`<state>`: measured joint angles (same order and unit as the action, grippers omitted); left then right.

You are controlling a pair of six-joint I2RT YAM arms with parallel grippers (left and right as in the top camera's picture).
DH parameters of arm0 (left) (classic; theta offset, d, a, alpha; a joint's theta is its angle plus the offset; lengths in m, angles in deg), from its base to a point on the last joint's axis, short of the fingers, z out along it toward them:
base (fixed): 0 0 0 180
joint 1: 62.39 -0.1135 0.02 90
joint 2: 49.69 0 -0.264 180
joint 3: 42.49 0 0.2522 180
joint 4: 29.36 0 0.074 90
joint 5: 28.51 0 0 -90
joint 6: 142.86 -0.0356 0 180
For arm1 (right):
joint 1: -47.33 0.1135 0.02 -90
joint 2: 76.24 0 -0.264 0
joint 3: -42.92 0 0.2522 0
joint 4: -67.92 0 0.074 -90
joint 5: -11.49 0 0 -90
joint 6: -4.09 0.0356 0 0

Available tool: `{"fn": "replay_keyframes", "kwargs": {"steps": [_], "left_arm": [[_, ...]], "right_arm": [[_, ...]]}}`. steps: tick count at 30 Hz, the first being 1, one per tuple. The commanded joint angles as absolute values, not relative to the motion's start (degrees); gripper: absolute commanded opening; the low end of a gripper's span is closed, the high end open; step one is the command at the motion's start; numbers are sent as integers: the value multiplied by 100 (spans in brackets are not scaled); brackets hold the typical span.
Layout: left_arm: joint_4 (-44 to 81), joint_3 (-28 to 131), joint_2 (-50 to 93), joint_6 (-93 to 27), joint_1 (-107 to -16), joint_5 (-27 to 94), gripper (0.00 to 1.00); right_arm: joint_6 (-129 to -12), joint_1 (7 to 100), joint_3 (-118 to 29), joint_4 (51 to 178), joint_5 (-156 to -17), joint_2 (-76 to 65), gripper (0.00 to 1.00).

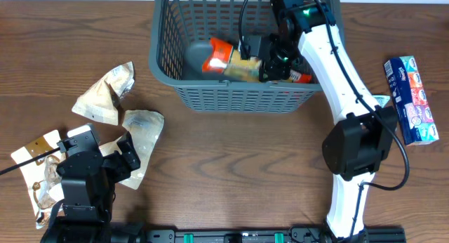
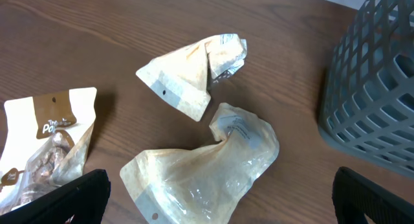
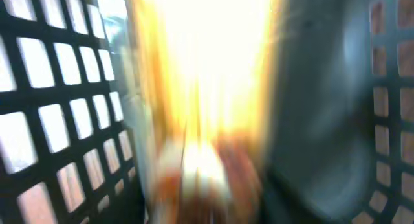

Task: Pack container
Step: 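Lift the spaghetti packet with the right gripper and release it into the basket, then move the right gripper to the mint-green pack and grasp it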

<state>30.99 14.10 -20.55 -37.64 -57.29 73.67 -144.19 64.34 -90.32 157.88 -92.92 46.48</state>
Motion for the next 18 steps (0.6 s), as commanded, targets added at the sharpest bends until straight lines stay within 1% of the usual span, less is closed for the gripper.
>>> {"fn": "replay_keyframes", "kwargs": {"steps": [1,2,8,13,15,18], "left_arm": [[3160,1513,-2059,-3707,-5705,7352,99],[3175,1511,-2059,-3709,-5705,7352,99],[3193,1513,-2059,-3709,-5705,7354,99],[3191,1513,-2059,-3709,-5705,7354,99],[3193,1511,-2059,-3709,-5705,7354,99],[3193,1513,-2059,-3709,-5705,7354,99]], "right_arm": [[-13930,6517,-9192,15802,-9546,4506,78],[-13803,6524,-9192,15799,-9546,4502,80],[-13252,6541,-9443,15716,-9543,4298,79],[-12644,6362,-10672,15712,-9517,3885,80],[-12341,6130,-11279,15749,-9423,3654,83],[-11908,5748,-11716,15898,-8940,3361,83]]}}
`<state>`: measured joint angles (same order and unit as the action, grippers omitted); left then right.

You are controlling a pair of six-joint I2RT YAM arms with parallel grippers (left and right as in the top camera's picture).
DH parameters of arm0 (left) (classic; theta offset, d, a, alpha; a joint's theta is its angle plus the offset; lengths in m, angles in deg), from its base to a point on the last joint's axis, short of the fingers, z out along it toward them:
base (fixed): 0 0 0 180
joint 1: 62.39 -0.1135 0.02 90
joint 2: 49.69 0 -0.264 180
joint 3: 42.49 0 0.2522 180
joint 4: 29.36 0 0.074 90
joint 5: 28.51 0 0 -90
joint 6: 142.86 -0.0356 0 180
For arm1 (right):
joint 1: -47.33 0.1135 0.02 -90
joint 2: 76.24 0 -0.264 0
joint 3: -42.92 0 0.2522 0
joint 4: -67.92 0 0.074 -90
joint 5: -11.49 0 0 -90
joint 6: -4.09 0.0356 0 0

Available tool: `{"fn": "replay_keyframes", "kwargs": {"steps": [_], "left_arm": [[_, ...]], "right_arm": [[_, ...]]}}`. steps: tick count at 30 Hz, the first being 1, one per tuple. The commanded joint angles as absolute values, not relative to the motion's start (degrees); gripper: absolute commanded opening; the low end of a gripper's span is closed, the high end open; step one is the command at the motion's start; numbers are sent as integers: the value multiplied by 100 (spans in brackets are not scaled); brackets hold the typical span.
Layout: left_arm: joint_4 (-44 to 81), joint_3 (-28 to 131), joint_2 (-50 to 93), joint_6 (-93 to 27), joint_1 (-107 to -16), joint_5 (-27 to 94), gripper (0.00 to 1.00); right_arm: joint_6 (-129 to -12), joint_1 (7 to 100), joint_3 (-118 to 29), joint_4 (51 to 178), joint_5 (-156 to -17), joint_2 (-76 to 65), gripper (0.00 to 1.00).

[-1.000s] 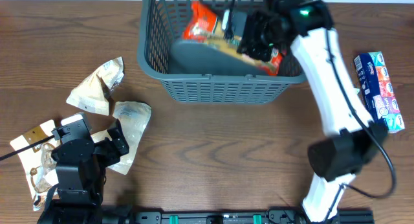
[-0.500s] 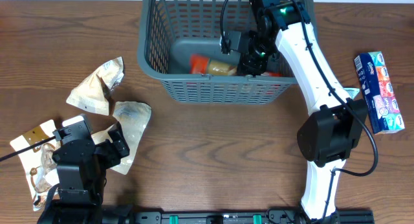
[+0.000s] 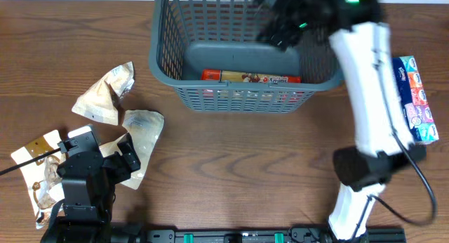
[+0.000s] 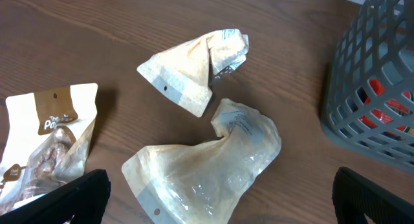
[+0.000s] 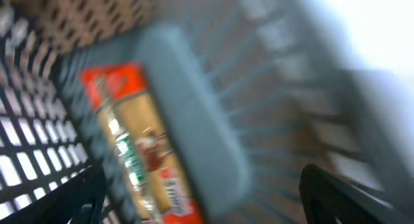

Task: Pack container
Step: 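Move the right gripper to the mint-green pack and grasp it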

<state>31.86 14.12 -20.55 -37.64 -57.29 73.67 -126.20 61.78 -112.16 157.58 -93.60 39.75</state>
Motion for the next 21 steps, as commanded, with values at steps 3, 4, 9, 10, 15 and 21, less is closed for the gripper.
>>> {"fn": "replay_keyframes", "kwargs": {"steps": [3,4,9,10,15,21], "left_arm": [[3193,1511,-2059,-3709,-5705,7354,99],[3193,1513,-2059,-3709,-5705,7354,99],[3191,1511,-2059,-3709,-5705,7354,99],[3191,1511,-2059,-3709,-5705,7352,99],[3188,1511,-2059,-3709,-5705,7354,99],[3186,1513,-2059,-3709,-5705,7354,99]], "right_arm": [[-11348,5191,-11834,16265,-8059,3061,85],[-10994,4959,-11834,16435,-7681,2991,86],[-9698,3698,-11817,17581,-7148,2948,85],[-9613,3505,-11806,17751,-7196,2956,84],[-9580,2861,-11583,17900,-7544,2932,84],[-9541,2611,-10720,17900,-8090,2410,87]]}}
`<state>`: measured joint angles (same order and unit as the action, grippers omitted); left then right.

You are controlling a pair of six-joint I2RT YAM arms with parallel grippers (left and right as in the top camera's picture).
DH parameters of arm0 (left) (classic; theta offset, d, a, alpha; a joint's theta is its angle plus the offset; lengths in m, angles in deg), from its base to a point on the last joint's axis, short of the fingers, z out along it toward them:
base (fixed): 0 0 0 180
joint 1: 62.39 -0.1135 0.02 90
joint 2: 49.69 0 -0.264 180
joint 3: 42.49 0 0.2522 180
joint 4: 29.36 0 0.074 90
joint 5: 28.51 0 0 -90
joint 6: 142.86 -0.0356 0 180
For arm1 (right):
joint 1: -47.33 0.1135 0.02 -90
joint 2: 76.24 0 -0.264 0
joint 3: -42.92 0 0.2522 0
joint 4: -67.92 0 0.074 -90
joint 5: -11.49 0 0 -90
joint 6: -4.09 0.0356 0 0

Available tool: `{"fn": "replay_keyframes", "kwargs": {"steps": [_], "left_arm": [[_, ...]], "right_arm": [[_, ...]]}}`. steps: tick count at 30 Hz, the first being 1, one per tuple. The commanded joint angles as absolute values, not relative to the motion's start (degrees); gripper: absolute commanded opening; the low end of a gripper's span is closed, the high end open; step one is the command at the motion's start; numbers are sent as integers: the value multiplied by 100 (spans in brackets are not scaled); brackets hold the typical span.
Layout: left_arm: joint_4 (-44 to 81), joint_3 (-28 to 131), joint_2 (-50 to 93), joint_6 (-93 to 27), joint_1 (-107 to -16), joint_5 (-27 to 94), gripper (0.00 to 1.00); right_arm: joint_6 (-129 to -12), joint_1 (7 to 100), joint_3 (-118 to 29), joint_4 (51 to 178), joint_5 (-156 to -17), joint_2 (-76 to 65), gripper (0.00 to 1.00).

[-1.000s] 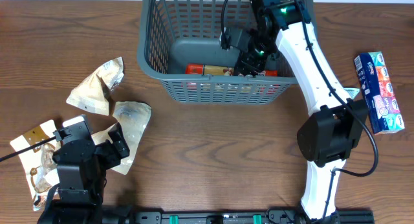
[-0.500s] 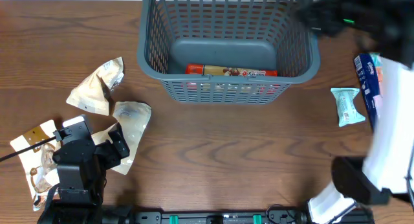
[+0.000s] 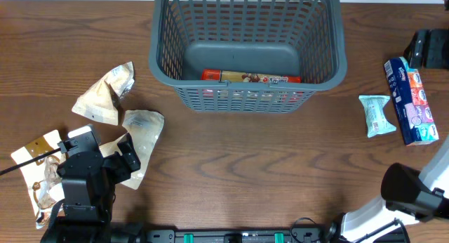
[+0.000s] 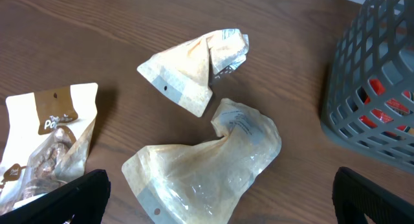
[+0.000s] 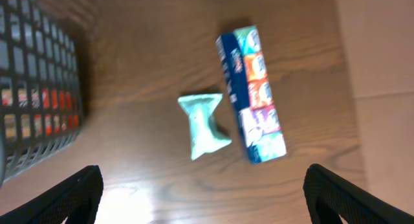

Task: Pack container
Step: 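Move the right gripper to the mint-green pack and grasp it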

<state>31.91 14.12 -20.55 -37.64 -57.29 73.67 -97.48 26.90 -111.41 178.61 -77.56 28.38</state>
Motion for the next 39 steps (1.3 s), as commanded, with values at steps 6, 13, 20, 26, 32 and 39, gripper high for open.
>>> {"fn": "replay_keyframes", "kwargs": {"steps": [6,13,20,26,32,39], "left_arm": [[3164,1513,-2059,-3709,-5707,7354,98],[3167,1511,-2059,-3709,-5705,7354,99],[3169,1511,-2059,-3709,-5705,7352,99],[3169,1511,-2059,-3709,-5705,7352,99],[3173,1513,-2059,-3709,-5705,7352,99],[3173,1513,-2059,-3709,-5705,7352,99]], "right_arm": [[-9322,2642,-8674,17900,-8383,1265,89],[-9331,2640,-6407,17725,-8271,-226,92],[-10172,2622,-5227,16425,-7537,-515,98],[-11077,2550,-5170,15756,-7550,727,96],[-11628,2550,-5170,14735,-7515,2051,93],[-11643,2537,-5170,13924,-7257,2779,96]]}}
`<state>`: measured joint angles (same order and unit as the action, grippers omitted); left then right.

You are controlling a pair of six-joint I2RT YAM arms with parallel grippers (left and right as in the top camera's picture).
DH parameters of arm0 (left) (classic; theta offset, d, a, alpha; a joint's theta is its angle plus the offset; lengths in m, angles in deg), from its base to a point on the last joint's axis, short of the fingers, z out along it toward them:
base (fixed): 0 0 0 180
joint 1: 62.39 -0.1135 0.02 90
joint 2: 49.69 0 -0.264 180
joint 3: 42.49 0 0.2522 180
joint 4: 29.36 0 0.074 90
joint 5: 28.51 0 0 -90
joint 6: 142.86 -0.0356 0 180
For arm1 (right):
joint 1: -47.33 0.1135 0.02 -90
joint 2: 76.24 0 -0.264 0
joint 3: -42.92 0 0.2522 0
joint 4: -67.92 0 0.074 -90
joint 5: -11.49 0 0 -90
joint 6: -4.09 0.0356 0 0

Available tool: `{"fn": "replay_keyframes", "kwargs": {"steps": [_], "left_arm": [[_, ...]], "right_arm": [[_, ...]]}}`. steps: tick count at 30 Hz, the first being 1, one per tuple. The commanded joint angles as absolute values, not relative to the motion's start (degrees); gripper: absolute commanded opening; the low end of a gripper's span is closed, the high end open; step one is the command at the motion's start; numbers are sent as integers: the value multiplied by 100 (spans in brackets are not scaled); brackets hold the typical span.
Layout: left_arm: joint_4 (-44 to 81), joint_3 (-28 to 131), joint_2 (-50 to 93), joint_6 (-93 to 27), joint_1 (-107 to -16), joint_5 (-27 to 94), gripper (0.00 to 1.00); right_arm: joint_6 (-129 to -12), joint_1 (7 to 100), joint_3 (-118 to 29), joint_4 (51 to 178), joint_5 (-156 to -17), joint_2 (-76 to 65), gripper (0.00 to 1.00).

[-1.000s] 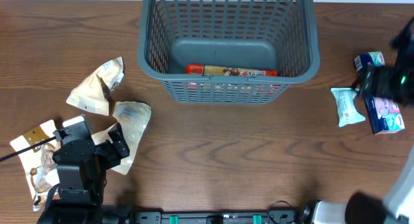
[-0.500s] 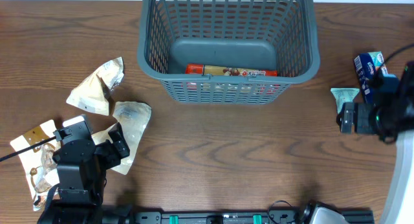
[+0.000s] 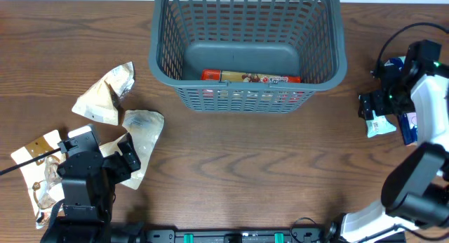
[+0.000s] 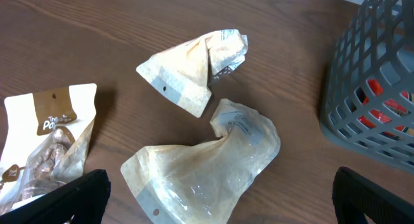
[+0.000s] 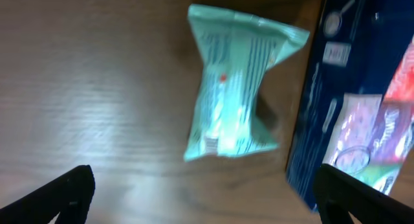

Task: Pack container
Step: 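Move the right gripper to the mint-green pack and grasp it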

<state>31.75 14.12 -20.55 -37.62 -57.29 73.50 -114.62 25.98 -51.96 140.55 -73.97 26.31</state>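
The grey basket (image 3: 249,46) stands at the back middle, with a red and orange packet (image 3: 250,78) lying along its front wall. My right gripper (image 3: 379,107) is open just over a small teal packet (image 5: 236,107), which lies flat on the table beside a blue box (image 5: 349,120). My left gripper (image 4: 220,201) is open at the front left, low over a clear crumpled pouch (image 4: 207,166). A second crumpled pouch (image 4: 194,72) and a brown-labelled snack pouch (image 4: 45,153) lie near it.
The basket's corner (image 4: 375,88) shows at the right of the left wrist view. In the overhead view the right arm partly covers the blue box (image 3: 409,127). Bare brown table (image 3: 266,166) lies between the two arms.
My right gripper was high near the table's right edge with the teal packet and blue box far below. Now it is low, right over the teal packet. The left arm has not moved.
My right gripper was deep in the basket with the red and orange packet. Then the packet lay along the basket's front wall and the gripper was open above the rim. Then the arm was out at the right edge, and now it is over the teal packet.
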Motion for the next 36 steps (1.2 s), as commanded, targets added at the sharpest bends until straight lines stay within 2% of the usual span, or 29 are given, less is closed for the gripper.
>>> {"fn": "replay_keyframes", "kwargs": {"steps": [1,24,27,35,36], "left_arm": [[3173,1511,-2059,-3709,-5705,7352,99],[3169,1511,-2059,-3709,-5707,7354,98],[3169,1511,-2059,-3709,-5707,7356,99],[3171,1511,-2059,-3709,-5705,7356,99],[3171,1511,-2059,-3709,-5705,7354,99]], "right_arm": [[-11641,2535,-5170,13837,-7266,2836,95],[-11429,2447,-5166,13113,-7679,4191,95],[-11377,2447,-5166,13059,-7758,4279,84],[-11224,2454,-5166,13019,-7933,4316,33],[-11173,2463,-5166,13006,-7950,4316,23]]}}
